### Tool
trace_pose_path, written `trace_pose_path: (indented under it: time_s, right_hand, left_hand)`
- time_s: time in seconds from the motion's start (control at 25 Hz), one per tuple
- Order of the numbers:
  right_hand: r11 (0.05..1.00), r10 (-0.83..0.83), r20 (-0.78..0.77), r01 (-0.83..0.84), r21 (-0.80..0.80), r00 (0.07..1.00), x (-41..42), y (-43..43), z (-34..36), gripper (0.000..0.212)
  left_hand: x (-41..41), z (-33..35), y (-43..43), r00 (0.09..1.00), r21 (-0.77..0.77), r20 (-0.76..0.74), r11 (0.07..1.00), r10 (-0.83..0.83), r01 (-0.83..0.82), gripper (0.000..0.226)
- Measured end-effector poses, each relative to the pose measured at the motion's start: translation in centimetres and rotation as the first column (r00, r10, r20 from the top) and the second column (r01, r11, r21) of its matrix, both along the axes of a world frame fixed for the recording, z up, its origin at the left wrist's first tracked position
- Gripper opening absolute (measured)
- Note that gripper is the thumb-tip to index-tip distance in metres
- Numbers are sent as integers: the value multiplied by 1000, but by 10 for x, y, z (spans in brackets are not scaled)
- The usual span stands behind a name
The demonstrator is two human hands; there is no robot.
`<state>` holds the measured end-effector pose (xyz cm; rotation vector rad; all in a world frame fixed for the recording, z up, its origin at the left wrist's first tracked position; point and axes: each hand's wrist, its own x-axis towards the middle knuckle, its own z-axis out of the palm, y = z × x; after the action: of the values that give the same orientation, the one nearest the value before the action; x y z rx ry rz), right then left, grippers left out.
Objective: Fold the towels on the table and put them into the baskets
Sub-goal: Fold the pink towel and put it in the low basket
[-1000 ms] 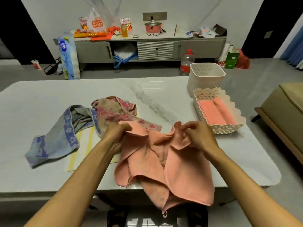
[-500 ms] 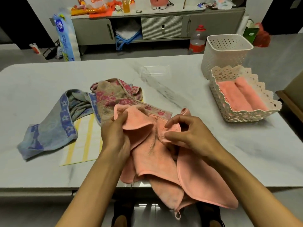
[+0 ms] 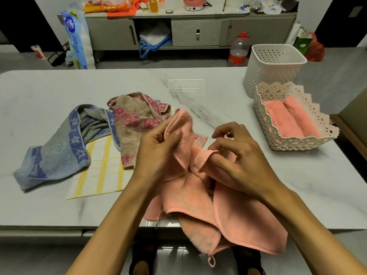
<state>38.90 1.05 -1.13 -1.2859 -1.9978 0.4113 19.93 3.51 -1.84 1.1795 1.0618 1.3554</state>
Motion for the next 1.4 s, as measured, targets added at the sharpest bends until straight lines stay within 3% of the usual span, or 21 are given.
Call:
trace_pose_path:
  time_s: [0.08,0.24,0.4,0.72,1.4]
  right_hand:
    - [995,90,-97,-94,-44,991,1,-5,13,8]
    - [991,52,-155,-70,-116,987,2,-7,11,4]
    - [992,-36,-182,13,-124,983,3,-7,4,9]
    - [986,-137,-169,118,-119,976,1,-6,1,15]
    - [950,-176,-313,77,-304,933,0,-4,-3,12]
  left_hand:
    - [4,-1,-4,972,68,-198,988,-124,140,31]
    - [15,-2,-13,921,-27,-222,946,-321,323,3]
    - [15,2,-17,939,-28,-136,949,-314,314,18]
    - [11,0,-16,898,-41,-180,916,-401,400,24]
    - [8,-3,-17,878,-7,-240,905,-414,425,17]
